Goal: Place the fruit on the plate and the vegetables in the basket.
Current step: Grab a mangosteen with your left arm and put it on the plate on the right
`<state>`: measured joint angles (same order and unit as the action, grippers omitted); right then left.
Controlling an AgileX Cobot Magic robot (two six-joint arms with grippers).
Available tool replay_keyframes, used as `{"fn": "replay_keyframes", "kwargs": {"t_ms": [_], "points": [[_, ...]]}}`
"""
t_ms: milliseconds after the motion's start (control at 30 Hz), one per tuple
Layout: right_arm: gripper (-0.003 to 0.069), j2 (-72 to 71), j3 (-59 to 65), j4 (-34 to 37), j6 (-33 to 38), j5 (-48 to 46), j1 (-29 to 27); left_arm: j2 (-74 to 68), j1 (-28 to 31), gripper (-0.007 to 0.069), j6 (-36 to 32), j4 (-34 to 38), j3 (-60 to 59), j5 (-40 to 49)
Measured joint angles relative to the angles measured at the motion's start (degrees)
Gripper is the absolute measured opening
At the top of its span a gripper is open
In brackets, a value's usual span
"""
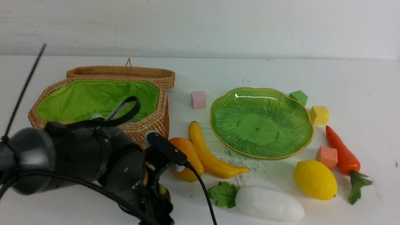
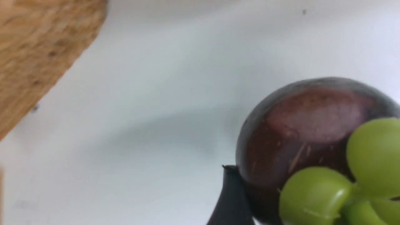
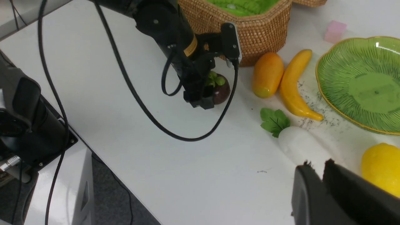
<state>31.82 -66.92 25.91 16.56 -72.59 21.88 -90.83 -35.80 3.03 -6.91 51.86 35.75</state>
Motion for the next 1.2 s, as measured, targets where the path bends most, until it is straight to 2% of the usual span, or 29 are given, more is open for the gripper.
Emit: {"fn": "replay_keyframes", "kwargs": {"t_ms": [100,200,367,467,633,733,967,1200], "points": [[0.0078,0.0,0.0,-0.32,-0.05,0.0,0.0,5.23,0.0,0.0533,-0.19,2.45,-0.01,1.4],[0.0078,0.0,0.0,-3.62,-1.59,1.92,0.0,11.14,0.0,0.0533,-1.6,6.5,0.91,-0.01],[0.0078,0.0,0.0,-13.53,-8.31,9.36,0.0,13.87,0.0,0.0533,-8.48,16.65,5.99,-11.83],[0.0078,0.0,0.0,-19.06,-13.75,11.65,0.0,9.16,0.0,0.0533,-15.33,24.44,12.0,-18.49],[0.0078,0.0,0.0,-21.81,-16.57,11.61,0.0,-4.5,0.0,0.0533,-24.69,33.42,24.32,-18.59],[0.0078,0.0,0.0,-21.39,-16.57,9.93,0.0,-16.23,0.0,0.0533,-29.48,34.91,35.07,-14.65],[0.0078,0.0,0.0,-20.51,-16.57,4.71,0.0,-32.47,0.05,0.0533,-32.57,33.44,52.22,-6.09],[0.0085,0.0,0.0,-20.51,-16.57,3.39,0.0,-35.42,0.05,0.0659,-32.83,31.64,55.65,-3.82]]}}
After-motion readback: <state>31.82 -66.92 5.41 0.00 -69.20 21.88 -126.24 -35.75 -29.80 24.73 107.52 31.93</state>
